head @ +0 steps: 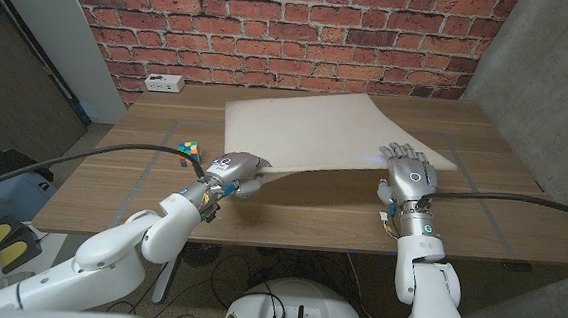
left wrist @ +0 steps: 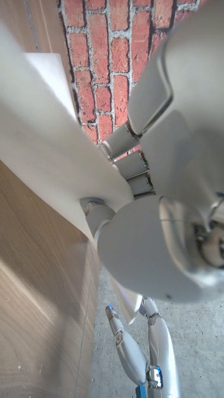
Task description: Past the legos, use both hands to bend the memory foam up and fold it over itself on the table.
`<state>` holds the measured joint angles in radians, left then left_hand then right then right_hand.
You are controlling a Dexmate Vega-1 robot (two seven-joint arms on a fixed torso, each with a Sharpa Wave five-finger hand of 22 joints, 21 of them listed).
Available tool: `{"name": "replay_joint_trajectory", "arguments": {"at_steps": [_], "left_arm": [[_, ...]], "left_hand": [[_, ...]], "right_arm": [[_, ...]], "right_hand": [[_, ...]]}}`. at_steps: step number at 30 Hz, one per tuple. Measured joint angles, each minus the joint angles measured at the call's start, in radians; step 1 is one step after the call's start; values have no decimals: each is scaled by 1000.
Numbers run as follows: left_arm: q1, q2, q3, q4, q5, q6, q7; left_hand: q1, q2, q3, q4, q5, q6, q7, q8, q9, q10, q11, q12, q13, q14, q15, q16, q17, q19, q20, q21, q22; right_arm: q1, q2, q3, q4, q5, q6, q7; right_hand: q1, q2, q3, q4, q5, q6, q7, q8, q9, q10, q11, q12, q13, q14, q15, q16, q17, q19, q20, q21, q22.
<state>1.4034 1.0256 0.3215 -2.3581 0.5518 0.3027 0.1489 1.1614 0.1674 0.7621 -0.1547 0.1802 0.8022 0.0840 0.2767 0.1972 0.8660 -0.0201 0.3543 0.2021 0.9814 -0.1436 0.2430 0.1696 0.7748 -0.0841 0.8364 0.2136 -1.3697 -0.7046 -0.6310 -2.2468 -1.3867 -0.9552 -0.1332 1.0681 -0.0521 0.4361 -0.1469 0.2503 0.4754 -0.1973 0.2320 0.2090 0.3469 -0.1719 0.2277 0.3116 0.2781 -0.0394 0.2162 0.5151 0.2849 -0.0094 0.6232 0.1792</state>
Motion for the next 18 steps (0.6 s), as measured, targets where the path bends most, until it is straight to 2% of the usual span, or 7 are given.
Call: {"name": "replay_joint_trajectory", "arguments": {"at_steps": [3, 10, 11, 13, 14, 15, 18], "left_arm": [[1, 16, -15, -12, -32, 1, -33], [11, 51, -55, -40, -108, 9, -93], [11, 51, -55, -40, -117, 13, -101], [22, 78, -85, -64, -129, 24, -114], [22, 80, -87, -66, -133, 30, -119], [26, 89, -95, -75, -137, 36, -125], [26, 91, -96, -76, -141, 53, -138]], "left_hand": [[-2, -3, 0, 0, 0, 0, 0, 0, 0, 5, -4, 0, 0, 2, -1, -7, 0, 0, 0, 7, 0], [-5, -5, 4, -4, 0, 10, 0, -8, 1, 12, -1, 0, 1, 7, -3, -8, 0, 0, 0, 14, 0], [-5, -5, 7, -7, 0, 10, 0, -8, 1, 12, -1, -4, 1, 7, -3, -8, 0, 0, 0, 16, 0], [-5, -5, 8, -8, 1, 10, 0, -8, 1, 12, -1, -8, 1, 9, -4, -12, 1, -8, 0, 18, 0], [-5, -5, 8, -8, 4, 10, 0, -8, 1, 12, -1, -8, 1, 10, -3, -15, 1, -13, 2, 18, -1], [-5, -5, 8, -8, 5, 10, 0, -8, 1, 12, -1, -8, 1, 10, -3, -15, 1, -13, 2, 18, -3], [-5, -5, 9, -7, 5, 10, 0, -15, 1, 12, -2, -15, 1, 9, -4, -20, 1, -24, 5, 18, -5]], "right_arm": [[-6, 11, 12, 7, -4, 8, -13], [-23, 28, 41, 14, -10, 18, -49], [-26, 29, 45, 14, -10, 18, -49], [-33, 30, 53, 11, -11, 25, -59], [-33, 30, 53, 10, -11, 26, -59], [-40, 30, 61, 2, -13, 28, -56], [-49, 27, 70, -12, -14, 29, -54]], "right_hand": [[10, 50, -24, 1, -23, 99, -6, 23, -4, 83, -12, 20, -11, 52, -2, 24, -20, 30, -5, 5, 0], [23, 113, -86, 6, -51, 308, 2, 62, -8, 281, -17, 62, -32, 159, -5, 83, -37, 66, -8, 15, 0], [27, 132, -92, 8, -52, 342, 7, 71, -9, 316, -16, 72, -33, 184, -6, 96, -36, 75, -10, 17, 0], [33, 159, -108, 7, -63, 416, 22, 89, -8, 394, -3, 97, -32, 245, -8, 128, -31, 84, -16, 27, 5], [34, 168, -114, 6, -66, 443, 29, 94, -8, 426, 13, 109, -28, 270, -9, 141, -29, 91, -16, 29, 5], [36, 175, -115, 6, -69, 465, 35, 99, -8, 449, 28, 118, -25, 291, -12, 152, -26, 96, -18, 31, 5], [42, 184, -120, 1, -69, 500, 46, 105, -3, 483, 46, 132, -17, 329, -18, 172, -22, 104, -25, 39, 5]]}}
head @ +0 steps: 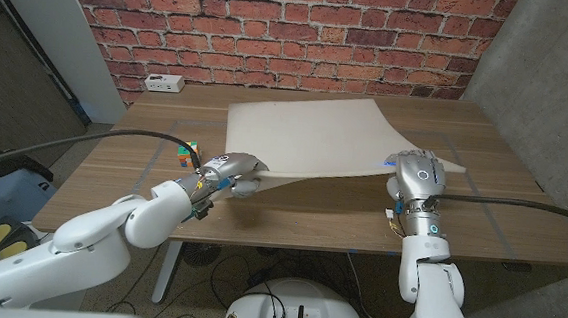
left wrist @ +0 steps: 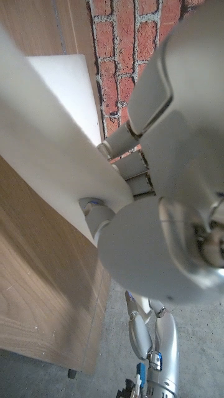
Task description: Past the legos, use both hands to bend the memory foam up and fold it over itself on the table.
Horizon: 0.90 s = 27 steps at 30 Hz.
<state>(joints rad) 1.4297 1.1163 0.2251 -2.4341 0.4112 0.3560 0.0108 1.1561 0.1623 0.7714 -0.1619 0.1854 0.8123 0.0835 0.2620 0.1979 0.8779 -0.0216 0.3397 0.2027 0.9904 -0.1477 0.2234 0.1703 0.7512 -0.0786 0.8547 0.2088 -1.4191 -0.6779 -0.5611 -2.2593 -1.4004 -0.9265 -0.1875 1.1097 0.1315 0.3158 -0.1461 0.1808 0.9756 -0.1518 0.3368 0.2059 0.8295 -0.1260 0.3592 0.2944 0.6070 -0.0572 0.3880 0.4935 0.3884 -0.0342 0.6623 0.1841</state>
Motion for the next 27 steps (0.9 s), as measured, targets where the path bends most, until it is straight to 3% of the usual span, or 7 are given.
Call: {"name": "replay_joint_trajectory", "arguments": {"at_steps": [6, 7, 15, 19, 27], "left_arm": [[8, 54, -38, -52, 1, 54, -42], [7, 63, -43, -60, 2, 63, -51], [-1, 111, -86, -98, -23, 107, -124], [0, 133, -121, -113, -51, 115, -165], [37, 157, -216, -143, -79, 118, -227]], "left_hand": [[-21, 5, 4, 3, 0, -5, -16, -15, 0, -5, -13, -12, 0, -21, -2, -7, 5, -25, 7, 0, 0], [-21, 5, 4, 3, 0, -3, -18, -15, 0, -5, -13, -12, 0, -21, -2, -10, 5, -29, 3, 2, 0], [-27, 6, 4, 3, 0, -5, -20, -16, 0, -7, -22, -20, 6, -22, -3, -11, 5, -41, 12, 8, -4], [-27, 6, 3, 3, 0, -5, -20, -16, 0, -5, -23, -20, 6, -23, -4, -11, 5, -41, 12, 11, -5], [-29, 5, 8, -1, 0, 1, -24, -23, 0, 1, -18, -20, 6, -17, 2, -11, 5, -41, 12, 23, -5]], "right_arm": [[-20, -7, 23, -51, -40, 5, 100], [-27, -7, 32, -70, -68, 11, 162], [-62, 23, 75, -148, -137, 38, 359], [-94, 60, 107, -197, -197, 77, 506], [-167, 144, 156, -269, -263, 135, 611]], "right_hand": [[8, 13, -7, 1, -4, 13, 13, 0, 1, 13, 5, 4, 5, 15, -2, 8, 1, 2, -2, 0, 0], [9, 14, -7, 1, -4, 16, 16, 0, 1, 14, 7, 4, 5, 20, 1, 8, 1, 2, -2, 0, 0], [17, 22, -8, 0, -4, 26, 26, -1, 1, 20, 12, 11, 10, 24, -4, 8, -2, 1, -2, 0, 0], [17, 22, -8, 0, -4, 29, 29, -1, 6, 21, 14, 11, 12, 24, -4, 8, -2, 1, -2, 0, 0], [24, 28, -12, -4, -4, 29, 29, 4, 6, 32, 14, 19, 18, 26, -2, 8, -6, -3, -5, 4, 0]]}}
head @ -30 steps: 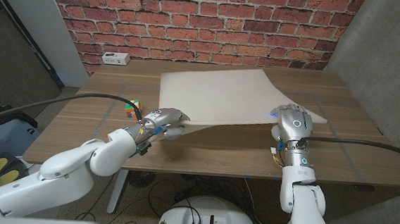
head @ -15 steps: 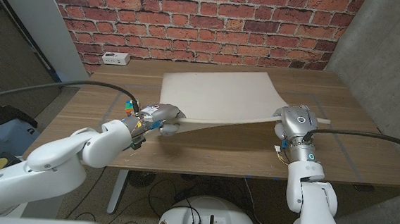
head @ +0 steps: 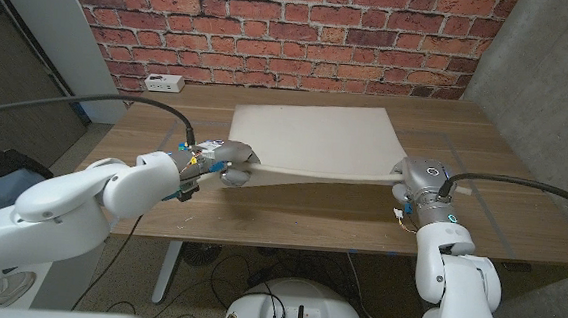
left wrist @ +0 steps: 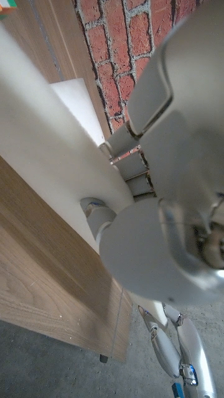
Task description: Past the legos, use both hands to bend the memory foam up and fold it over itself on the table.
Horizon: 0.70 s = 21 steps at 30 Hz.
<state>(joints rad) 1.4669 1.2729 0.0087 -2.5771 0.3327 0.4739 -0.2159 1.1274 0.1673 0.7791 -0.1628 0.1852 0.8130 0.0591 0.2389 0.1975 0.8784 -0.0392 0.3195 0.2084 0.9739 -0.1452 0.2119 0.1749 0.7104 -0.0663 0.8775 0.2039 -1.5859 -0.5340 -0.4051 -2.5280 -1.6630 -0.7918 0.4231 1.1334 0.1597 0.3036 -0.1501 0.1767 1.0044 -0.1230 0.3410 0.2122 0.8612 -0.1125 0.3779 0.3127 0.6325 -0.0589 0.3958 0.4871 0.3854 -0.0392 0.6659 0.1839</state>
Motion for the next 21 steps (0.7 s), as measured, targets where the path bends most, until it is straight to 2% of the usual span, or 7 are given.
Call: {"name": "replay_joint_trajectory", "arguments": {"at_steps": [4, 11, 21], "left_arm": [[43, -19, -63, -9, -2, -26, -30], [105, -94, -162, -12, -3, -114, -92], [126, -190, -246, 3, -39, -234, -189]], "left_hand": [[-4, -4, 5, -5, 0, 20, 5, -1, 0, 16, 0, 0, 0, 15, -1, 0, 0, 0, 0, 10, 0], [-13, -13, 10, -10, 5, 54, 8, -2, 0, 48, 9, -3, 0, 44, -5, 8, -1, 15, -7, 32, -2], [-13, -21, 19, -19, 23, 81, 23, -5, -1, 71, 21, -4, -4, 68, 2, 8, -3, 26, -7, 58, -4]], "right_arm": [[-36, 38, 18, -33, -23, 28, 24], [-122, 114, 57, -106, -37, 79, 32], [-245, 188, 115, -215, 20, 143, 10]], "right_hand": [[0, 0, 0, 0, 0, 2, 2, 0, 0, 5, 5, 0, 1, 0, 0, 0, -1, -3, 3, 0, 0], [9, -2, 0, 0, 0, 18, 18, 0, 4, 12, 13, 7, 6, 0, 0, -1, -1, -3, 3, 4, 0], [16, 5, 0, 0, 0, 16, 23, -1, 13, 12, 13, 8, 10, 0, 0, -8, -10, -9, -2, 4, 0]]}}
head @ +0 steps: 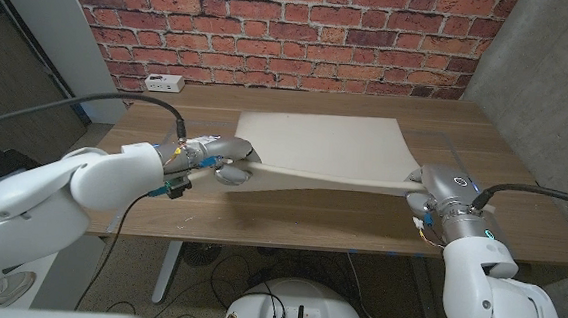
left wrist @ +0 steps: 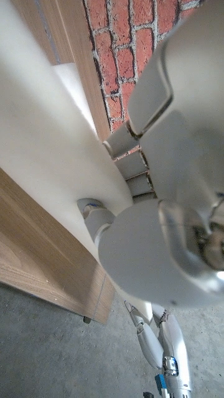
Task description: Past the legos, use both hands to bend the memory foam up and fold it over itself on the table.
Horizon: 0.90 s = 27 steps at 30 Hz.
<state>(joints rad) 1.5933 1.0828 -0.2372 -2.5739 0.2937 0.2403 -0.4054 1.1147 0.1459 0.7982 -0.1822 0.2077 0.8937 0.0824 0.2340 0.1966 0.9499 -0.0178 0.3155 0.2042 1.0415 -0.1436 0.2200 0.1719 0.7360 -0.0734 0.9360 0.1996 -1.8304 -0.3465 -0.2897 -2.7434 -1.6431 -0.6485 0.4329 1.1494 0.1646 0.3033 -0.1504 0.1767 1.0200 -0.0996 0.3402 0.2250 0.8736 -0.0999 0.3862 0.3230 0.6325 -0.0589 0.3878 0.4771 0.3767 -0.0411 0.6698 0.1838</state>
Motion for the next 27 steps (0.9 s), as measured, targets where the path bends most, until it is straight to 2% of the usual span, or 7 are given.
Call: {"name": "replay_joint_trajectory", "arguments": {"at_steps": [10, 15, 16, 22, 23, 26, 27], "left_arm": [[-18, -57, -49, 8, -40, -72, -89], [-20, -63, -56, 8, -65, -97, -131], [-39, -89, -90, 6, -72, -101, -142], [-49, -94, -99, 6, -114, -117, -193], [-80, -96, -110, 8, -115, -117, -197], [-80, -96, -110, 8, -115, -113, -202], [-114, -95, -107, 10, -112, -109, -202]], "left_hand": [[-1, -9, 0, 0, 8, 14, 7, -1, -3, 16, 5, -1, -1, 15, 1, 0, 0, 5, -5, 12, -4], [-1, -9, 4, -4, 8, 16, 9, -7, -4, 16, 5, -6, -1, 19, 4, 0, 0, 9, -2, 19, -4], [-1, -9, 4, -4, 8, 16, 9, -7, -4, 18, 7, -7, -1, 19, 4, 0, 0, 13, -5, 19, -4], [3, -13, 4, -4, 16, 20, 13, -8, -2, 23, 12, -8, -1, 26, 8, 0, 0, 16, -5, 27, -4], [3, -13, 5, -5, 16, 20, 13, -12, 1, 23, 12, -8, -1, 26, 8, 0, 0, 16, -5, 27, -4], [3, -13, 8, -8, 15, 20, 13, -12, 2, 23, 12, -13, -1, 26, 8, 0, 0, 16, -5, 27, -4], [3, -13, 8, -8, 15, 21, 14, -12, 2, 23, 12, -13, -1, 26, 8, 0, 0, 16, -5, 29, -4]], "right_arm": [[-84, 49, 62, -84, 71, 59, -13], [-106, 62, 103, -116, 80, 65, -13], [-110, 65, 113, -123, 142, 97, 2], [-123, 76, 158, -147, 160, 105, 10], [-123, 76, 159, -147, 208, 128, 17], [-123, 80, 184, -150, 208, 128, 17], [-122, 80, 194, -150, 208, 128, 17]], "right_hand": [[4, -4, 0, 0, 0, -2, 9, -1, 10, -4, -4, 0, 5, 0, 0, -8, 0, -4, -4, 0, 0], [4, -4, 0, 0, 0, -2, 9, -1, 17, -4, -4, 0, 9, 0, 0, -8, 0, -5, -5, 0, 0], [4, -4, 0, 0, 0, -2, 9, 0, 18, -4, -4, 0, 9, 0, 0, -8, 0, -5, -5, 0, 0], [11, 3, -1, -1, 0, -5, 11, 4, 26, -4, -3, 0, 14, -3, -3, -8, -1, -9, -1, 4, 0], [11, 3, -1, -1, 0, -6, 12, 4, 29, -8, 0, 0, 14, -3, -3, -10, -4, -9, -1, 4, 0], [11, 3, -4, 2, 0, -8, 14, 5, 31, -8, 0, 0, 14, -3, -2, -15, -5, -9, -1, 4, 0], [11, 3, -5, 3, 0, -8, 14, 5, 32, -8, 0, 0, 14, -3, -2, -15, -4, -9, -1, 4, 0]]}}
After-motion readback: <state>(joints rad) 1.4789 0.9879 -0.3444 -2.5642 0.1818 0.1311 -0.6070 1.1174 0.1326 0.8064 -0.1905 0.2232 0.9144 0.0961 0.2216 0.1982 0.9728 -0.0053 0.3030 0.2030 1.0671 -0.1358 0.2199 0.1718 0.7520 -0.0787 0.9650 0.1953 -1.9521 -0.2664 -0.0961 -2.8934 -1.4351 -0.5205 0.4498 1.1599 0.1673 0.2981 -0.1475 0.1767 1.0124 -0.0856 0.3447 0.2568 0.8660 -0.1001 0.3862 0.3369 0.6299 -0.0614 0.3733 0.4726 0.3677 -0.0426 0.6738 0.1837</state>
